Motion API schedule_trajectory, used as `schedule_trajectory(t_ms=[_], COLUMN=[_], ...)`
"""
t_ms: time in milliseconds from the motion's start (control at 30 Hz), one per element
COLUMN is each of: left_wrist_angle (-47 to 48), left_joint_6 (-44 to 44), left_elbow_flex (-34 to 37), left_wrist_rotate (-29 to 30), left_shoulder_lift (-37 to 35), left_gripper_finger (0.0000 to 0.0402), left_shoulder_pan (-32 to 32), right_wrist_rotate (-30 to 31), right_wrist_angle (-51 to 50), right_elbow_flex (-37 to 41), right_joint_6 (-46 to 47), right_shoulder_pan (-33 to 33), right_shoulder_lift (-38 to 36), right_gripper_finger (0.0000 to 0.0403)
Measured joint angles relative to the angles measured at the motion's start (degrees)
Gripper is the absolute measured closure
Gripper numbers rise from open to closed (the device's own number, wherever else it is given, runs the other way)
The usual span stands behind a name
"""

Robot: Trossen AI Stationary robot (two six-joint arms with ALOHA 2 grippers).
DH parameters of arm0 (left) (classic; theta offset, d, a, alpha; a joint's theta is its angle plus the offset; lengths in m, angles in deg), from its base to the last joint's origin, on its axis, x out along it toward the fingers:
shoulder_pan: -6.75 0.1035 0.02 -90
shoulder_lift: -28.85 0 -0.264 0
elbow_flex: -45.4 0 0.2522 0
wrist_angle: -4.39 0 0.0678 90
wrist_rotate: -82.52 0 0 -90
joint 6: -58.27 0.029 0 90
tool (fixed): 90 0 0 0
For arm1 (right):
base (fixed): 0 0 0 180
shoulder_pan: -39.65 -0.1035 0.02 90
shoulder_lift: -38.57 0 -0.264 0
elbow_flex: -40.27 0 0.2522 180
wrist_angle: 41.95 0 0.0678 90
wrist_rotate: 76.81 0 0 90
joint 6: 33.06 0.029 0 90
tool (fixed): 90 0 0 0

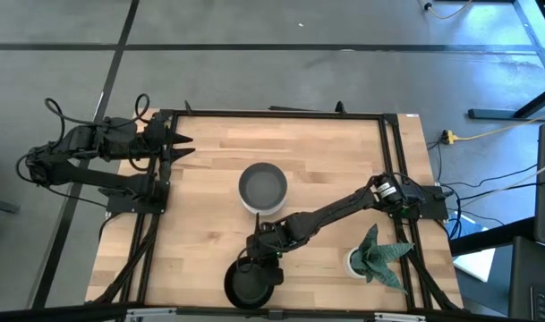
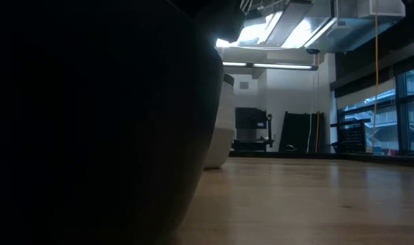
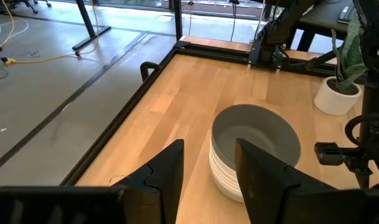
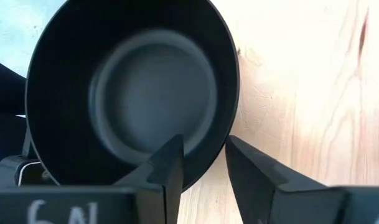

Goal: Nest bowls inside each other
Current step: Stack the black bowl on the gray bowl

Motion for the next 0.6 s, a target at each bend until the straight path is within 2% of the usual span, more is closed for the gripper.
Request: schedule_trajectory(t_ms=[600], left_wrist_angle=[0.00], left_joint_6=[-0.39], left_elbow_flex=[0.00], left_wrist_rotate=[0.00], left_shoulder_lift=[0.00], left_gripper_finger=[0.0266], left_shoulder_pan=[0.02], right_wrist_rotate=[-0.13], right_wrist_angle=[-0.03], right_elbow_flex=[0.00], right_joint_6=[0.53], right_shoulder_pan=[0.00], right_shoulder_lift=[0.00], right_gripper_finger=[0.0293])
